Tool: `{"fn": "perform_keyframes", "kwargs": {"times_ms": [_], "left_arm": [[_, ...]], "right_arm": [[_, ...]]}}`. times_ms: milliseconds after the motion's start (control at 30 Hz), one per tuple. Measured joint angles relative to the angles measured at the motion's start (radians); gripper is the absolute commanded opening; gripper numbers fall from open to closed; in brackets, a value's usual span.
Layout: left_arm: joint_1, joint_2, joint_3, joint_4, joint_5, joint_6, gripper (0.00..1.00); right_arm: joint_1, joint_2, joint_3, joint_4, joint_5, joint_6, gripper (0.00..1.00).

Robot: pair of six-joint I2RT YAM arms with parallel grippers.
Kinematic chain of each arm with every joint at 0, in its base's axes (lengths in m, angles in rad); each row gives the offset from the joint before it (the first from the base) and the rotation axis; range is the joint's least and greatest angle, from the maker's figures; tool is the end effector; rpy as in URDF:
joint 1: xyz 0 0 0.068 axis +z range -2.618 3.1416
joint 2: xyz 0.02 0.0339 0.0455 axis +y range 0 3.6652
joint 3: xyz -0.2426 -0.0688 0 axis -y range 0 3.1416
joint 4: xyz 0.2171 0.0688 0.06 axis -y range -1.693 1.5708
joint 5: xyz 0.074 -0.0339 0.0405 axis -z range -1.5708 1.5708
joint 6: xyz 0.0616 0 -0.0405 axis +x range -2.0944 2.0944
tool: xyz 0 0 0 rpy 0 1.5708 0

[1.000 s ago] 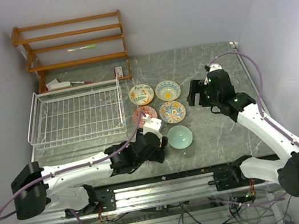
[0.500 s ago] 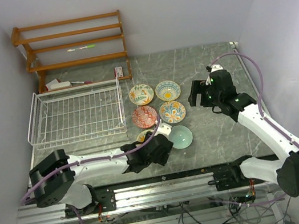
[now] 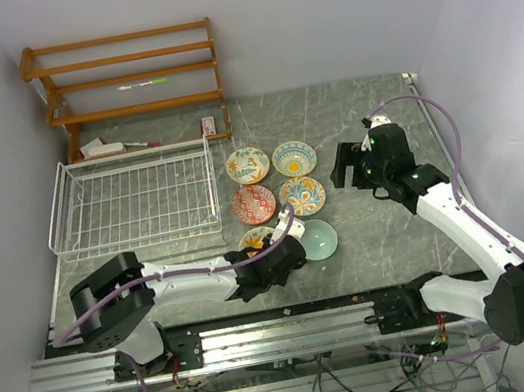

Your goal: Load the bowls into the dish rack

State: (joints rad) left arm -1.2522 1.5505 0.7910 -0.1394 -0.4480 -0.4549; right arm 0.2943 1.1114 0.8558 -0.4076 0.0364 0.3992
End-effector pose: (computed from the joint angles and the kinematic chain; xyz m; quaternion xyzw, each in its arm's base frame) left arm 0.1176 -0.2713 0.1487 0.2898 0.8768 -0.1044 0.3693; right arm 0.2346 0.0688 0.2507 0.0551 0.8970 0.1336 0.4178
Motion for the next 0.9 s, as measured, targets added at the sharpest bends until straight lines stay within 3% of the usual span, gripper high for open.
{"fn": "perform_keyframes", "kwargs": {"times_ms": [67,167,233,567,900], "left_arm": [[0.0,0.014,0.0,0.0,-0.002,0.001,0.3],[0.0,0.014,0.002,0.011,-0.016,0.007,0.24],[0.001,0.008,0.002,0.012,-0.026,0.009,0.08],[-0.009,-0.096,0.029,-0.035,-0.002,-0.01,0.07],[0.055,-0.373,0.134,-0.052,0.093,0.02,0.07]], "right_arm": [[-0.001,0.0,0.0,0.0,0.0,0.0,0.88],[-0.002,0.0,0.0,0.0,0.0,0.0,0.88],[-0.004,0.0,0.0,0.0,0.0,0.0,0.88],[-0.008,0.0,0.0,0.0,0.0,0.0,0.88],[-0.012,-0.005,0.0,-0.002,-0.019,0.0,0.88]]}}
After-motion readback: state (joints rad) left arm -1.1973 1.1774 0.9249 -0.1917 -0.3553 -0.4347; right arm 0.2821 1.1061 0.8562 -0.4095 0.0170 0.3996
